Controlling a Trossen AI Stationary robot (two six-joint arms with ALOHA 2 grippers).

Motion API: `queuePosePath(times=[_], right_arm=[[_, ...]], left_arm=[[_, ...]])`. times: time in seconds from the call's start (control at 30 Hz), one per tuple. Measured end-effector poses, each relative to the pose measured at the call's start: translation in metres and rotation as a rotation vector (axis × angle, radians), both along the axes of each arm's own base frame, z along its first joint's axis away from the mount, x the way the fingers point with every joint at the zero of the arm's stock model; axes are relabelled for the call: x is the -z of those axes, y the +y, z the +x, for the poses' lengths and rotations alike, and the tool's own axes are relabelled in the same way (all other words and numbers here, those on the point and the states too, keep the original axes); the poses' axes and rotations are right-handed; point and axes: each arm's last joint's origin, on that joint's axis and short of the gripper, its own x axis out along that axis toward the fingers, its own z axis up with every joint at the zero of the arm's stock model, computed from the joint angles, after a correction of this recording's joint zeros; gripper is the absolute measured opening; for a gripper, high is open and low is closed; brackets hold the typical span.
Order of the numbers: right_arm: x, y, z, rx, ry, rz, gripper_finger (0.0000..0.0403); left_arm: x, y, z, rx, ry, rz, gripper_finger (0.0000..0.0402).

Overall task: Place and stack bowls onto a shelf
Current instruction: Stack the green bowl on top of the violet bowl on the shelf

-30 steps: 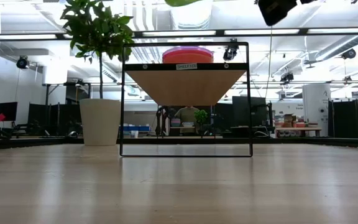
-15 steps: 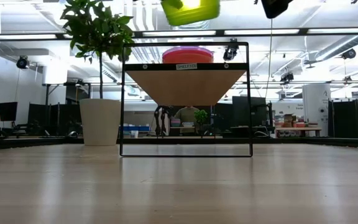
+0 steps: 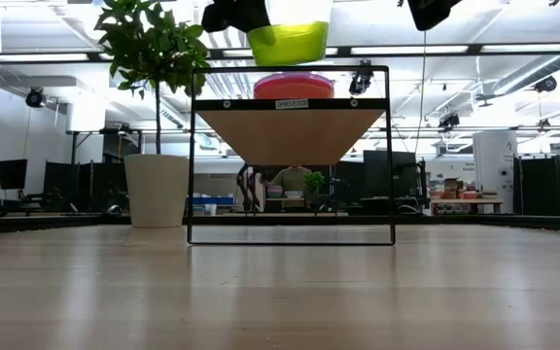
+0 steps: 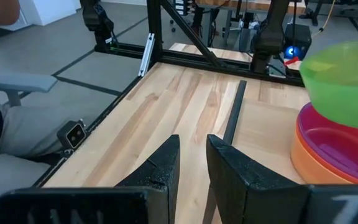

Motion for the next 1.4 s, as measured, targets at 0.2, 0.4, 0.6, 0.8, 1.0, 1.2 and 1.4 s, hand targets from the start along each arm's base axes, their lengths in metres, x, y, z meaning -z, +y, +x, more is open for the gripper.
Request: queuePosePath(times=[0.2,0.4,0.6,0.8,1.0,1.2,1.4], right_arm=[[0.0,0.0,0.0,-0.003,-0.004,-0.008,0.0068],[0.0,0.0,0.0,-0.003,-0.003,-0.008,0.0068],[0.0,0.0,0.0,-0.001,-0.002,-0.005,0.0068],[0.0,0.0,0.0,-0.002,-0.002,-0.005,0.0068],[0.0,0.0,0.0,-0.002,-0.002,-0.005,0.0068],[0.0,0.0,0.0,-0.002,-0.002,-0.005,0.0068],[0.003,0.0,0.0,-0.001,0.007,-0.005,0.0068]], left_arm=[[0.0,0.001,0.0,-0.012,0.003,0.011,0.0],[0.011,0.002,0.01,-0.013,0.035,0.008,0.0],[0.02,0.004,0.016,-0.017,0.06,0.005,0.0002],[0.021,0.005,0.017,-0.017,0.063,0.005,0.0035],[0.02,0.005,0.018,0.002,0.066,0.023,0.0074],[0.017,0.002,0.017,0.099,0.098,0.1,0.0084],[0.016,-0.005,0.015,0.304,0.17,0.22,0.0077]])
